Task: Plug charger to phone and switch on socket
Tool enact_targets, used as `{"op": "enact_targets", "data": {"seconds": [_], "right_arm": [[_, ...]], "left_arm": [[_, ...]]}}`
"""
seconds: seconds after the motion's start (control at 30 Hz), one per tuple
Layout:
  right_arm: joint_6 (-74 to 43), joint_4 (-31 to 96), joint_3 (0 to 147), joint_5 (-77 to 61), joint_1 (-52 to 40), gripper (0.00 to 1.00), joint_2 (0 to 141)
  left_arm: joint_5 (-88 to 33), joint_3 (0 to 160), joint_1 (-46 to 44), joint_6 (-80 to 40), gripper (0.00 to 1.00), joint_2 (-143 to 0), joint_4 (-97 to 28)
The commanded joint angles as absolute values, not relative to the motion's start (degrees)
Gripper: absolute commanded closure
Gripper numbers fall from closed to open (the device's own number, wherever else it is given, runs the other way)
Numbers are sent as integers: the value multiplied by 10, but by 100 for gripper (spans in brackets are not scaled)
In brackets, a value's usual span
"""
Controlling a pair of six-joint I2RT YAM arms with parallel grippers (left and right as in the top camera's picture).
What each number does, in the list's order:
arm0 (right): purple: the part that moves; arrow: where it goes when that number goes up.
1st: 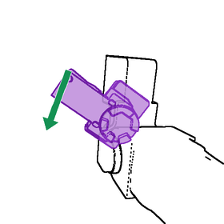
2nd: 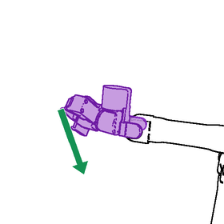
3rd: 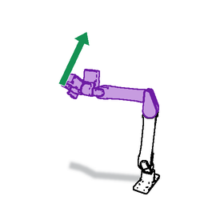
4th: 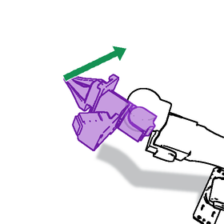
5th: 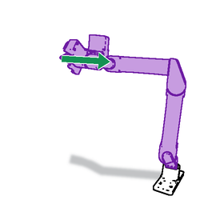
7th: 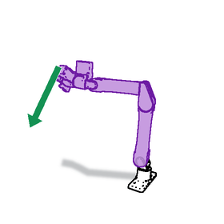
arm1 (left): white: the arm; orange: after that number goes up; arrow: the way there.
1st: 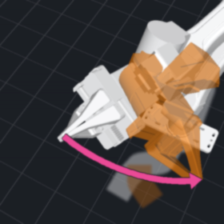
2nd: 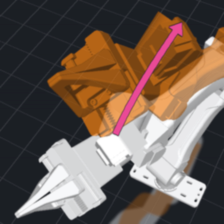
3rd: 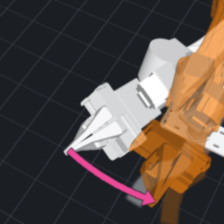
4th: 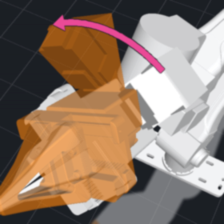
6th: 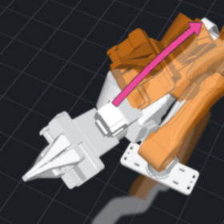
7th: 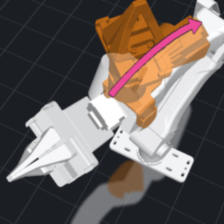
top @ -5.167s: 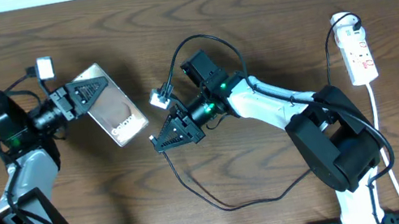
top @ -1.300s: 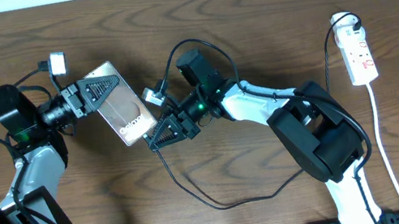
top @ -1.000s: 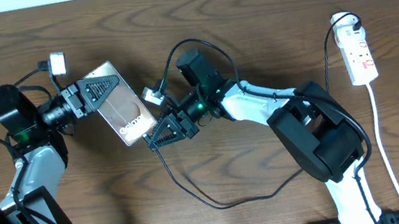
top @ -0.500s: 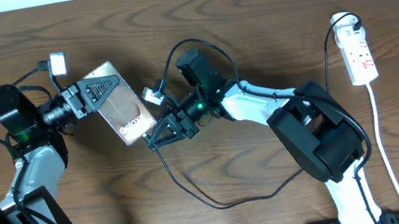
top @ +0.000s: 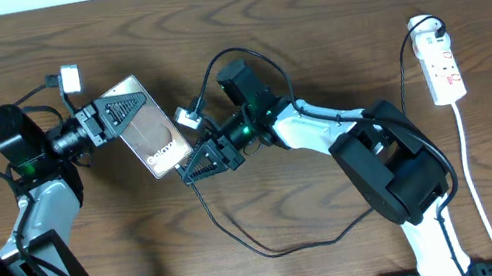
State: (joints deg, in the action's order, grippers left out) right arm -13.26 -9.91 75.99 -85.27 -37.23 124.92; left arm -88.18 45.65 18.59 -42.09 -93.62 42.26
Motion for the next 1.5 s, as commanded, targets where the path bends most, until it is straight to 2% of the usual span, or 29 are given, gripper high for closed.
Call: {"op": "enact_targets", "data": {"seconds": [0.0,1.47], "right_arm": [[-139,-103,760,-857,-372,99,1247],[-154,-109,760,-821,-372,99,1247]], "left_arm": [[-893,463,185,-412,93,-925,425],[-900,453,188,-390,93,-925,433]]}}
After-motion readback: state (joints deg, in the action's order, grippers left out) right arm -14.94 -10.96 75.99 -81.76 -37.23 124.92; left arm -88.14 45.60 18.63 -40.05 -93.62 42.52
